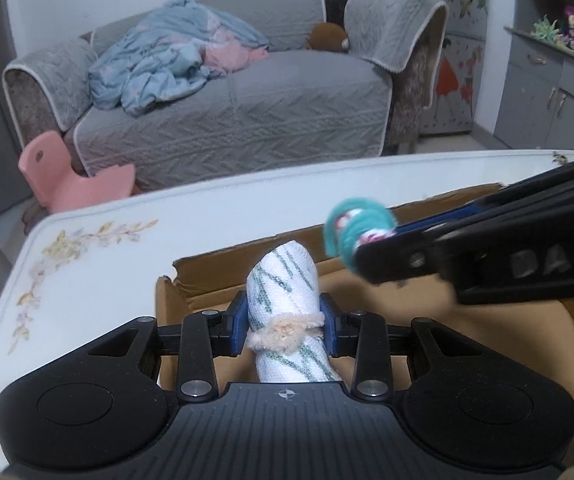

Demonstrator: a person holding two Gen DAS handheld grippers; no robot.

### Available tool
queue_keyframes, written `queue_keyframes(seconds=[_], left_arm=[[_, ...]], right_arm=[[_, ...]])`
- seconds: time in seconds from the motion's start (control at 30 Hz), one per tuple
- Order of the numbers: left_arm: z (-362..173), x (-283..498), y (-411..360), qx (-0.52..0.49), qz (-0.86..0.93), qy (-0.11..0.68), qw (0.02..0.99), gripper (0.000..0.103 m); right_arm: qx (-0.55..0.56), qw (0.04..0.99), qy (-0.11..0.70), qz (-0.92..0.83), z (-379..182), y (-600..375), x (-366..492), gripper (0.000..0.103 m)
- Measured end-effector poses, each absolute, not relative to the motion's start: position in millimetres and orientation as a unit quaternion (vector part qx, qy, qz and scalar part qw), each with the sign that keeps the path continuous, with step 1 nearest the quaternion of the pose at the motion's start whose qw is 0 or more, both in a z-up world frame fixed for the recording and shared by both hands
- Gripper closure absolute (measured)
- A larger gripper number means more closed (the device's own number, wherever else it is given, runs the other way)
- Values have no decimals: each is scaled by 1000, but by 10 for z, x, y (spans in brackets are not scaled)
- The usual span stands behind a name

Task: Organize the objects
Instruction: 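Lower both held bundles into the cardboard tray and open both tools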

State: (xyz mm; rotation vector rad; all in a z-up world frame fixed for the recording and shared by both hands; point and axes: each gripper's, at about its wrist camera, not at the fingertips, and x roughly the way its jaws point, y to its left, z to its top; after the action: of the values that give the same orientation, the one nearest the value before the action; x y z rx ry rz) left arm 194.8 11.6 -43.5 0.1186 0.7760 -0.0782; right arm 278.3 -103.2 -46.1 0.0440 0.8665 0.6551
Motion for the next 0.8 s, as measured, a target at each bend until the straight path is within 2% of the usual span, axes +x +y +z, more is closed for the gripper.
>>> queue_keyframes(seconds=[0.3, 0.57, 0.63, 0.7, 0.8], left_arm=[[-631, 2112, 108, 74, -1, 406, 911, 60], [-648, 2171, 107, 75, 27, 409, 909, 57], [-645, 2173, 127, 73, 31, 410, 908, 51], [-638, 2174, 145, 74, 41, 409, 908, 35], [-620, 2179, 164, 75, 46, 412, 907, 33]], right_arm=[[-3, 844, 441, 305, -756, -879, 2849, 81], [7, 835, 449, 319, -790, -873, 2911, 79], [9, 833, 451, 321, -795, -857, 2931, 78], [11, 832, 451, 322, -783, -854, 2931, 78], [6, 838, 446, 314, -749, -880, 2940, 57]])
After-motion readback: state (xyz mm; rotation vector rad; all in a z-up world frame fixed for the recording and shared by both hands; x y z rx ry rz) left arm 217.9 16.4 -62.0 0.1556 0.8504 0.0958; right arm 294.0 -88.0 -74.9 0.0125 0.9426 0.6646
